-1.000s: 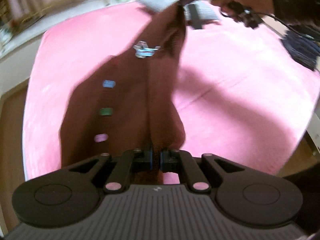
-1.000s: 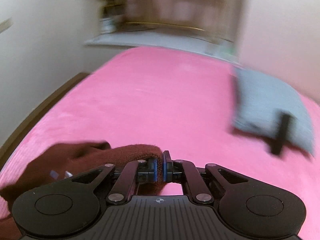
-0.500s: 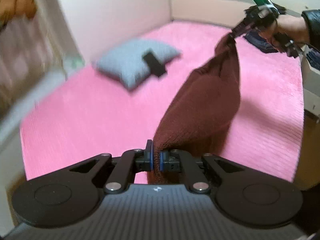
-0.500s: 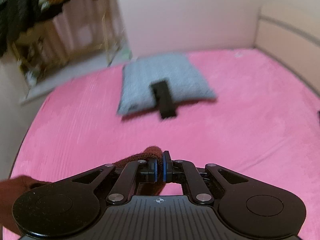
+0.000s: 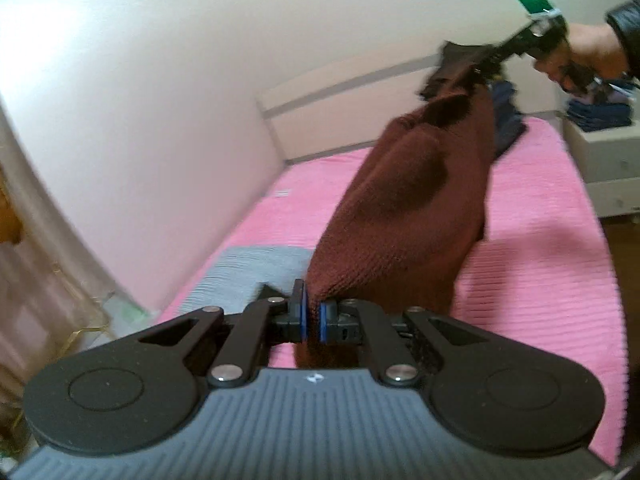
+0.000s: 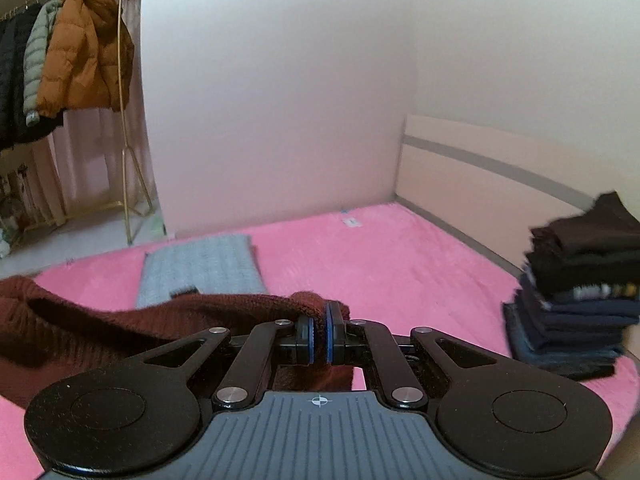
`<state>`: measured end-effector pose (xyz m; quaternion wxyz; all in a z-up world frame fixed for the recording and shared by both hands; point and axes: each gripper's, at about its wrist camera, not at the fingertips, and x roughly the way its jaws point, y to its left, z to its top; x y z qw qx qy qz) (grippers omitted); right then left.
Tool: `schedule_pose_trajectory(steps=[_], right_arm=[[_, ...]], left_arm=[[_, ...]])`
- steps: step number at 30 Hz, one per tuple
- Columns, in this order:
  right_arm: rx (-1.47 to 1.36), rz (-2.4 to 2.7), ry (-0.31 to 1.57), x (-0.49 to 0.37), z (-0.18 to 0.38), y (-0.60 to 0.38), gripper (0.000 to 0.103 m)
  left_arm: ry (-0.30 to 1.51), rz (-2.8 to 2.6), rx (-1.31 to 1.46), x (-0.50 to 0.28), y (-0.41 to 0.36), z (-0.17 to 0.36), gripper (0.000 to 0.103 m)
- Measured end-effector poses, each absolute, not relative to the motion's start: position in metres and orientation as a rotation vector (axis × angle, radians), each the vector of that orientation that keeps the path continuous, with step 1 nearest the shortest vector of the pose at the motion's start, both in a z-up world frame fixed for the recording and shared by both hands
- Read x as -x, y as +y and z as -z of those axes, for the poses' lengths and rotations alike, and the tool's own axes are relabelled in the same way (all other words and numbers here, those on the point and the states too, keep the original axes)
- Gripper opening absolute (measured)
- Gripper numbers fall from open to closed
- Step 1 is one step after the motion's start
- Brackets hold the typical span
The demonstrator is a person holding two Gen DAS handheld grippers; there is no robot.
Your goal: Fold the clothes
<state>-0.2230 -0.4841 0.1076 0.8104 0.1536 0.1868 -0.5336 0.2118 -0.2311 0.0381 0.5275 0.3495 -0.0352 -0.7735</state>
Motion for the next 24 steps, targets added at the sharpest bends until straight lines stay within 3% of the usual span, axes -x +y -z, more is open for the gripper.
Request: schedule_pose_trajectory(steps=[4, 10, 11, 12, 13, 14, 24], right_arm=[[-0.426, 1.113, 0.524, 0.291, -0.023, -0.466, 0.004], [-0.696, 0.948, 0.906, 0.387, 0.162, -0.450, 0.005], [-0.750, 0.901, 0.973, 0.402, 0.186, -0.451, 0.012], [-0.743, 0.876, 1.021, 0.412, 0.196, -0.448, 0.044], [-0.731, 0.853, 1.067, 0.422, 0.204, -0.446, 0.072], [-0.725, 0.825, 1.076, 0.428, 0.204, -0.447, 0.075], [-0.673, 0.638, 1.015, 0.409, 0.182, -0.489, 0.075]], left_arm=[[0.091, 1.884, -0.952, -0.138, -0.177, 0.045, 0.004], [0.644, 1.728, -1.280, -0.020, -0.117, 0.213, 0.004], [0.730, 1.678, -1.315, -0.006, -0.110, 0.228, 0.004], [0.805, 1.629, -1.346, 0.007, -0.104, 0.241, 0.004], [0.838, 1.595, -1.358, 0.018, -0.102, 0.245, 0.006], [0.855, 1.568, -1.356, 0.026, -0.104, 0.244, 0.010], [0.836, 1.374, -1.122, 0.000, -0.174, 0.211, 0.028]])
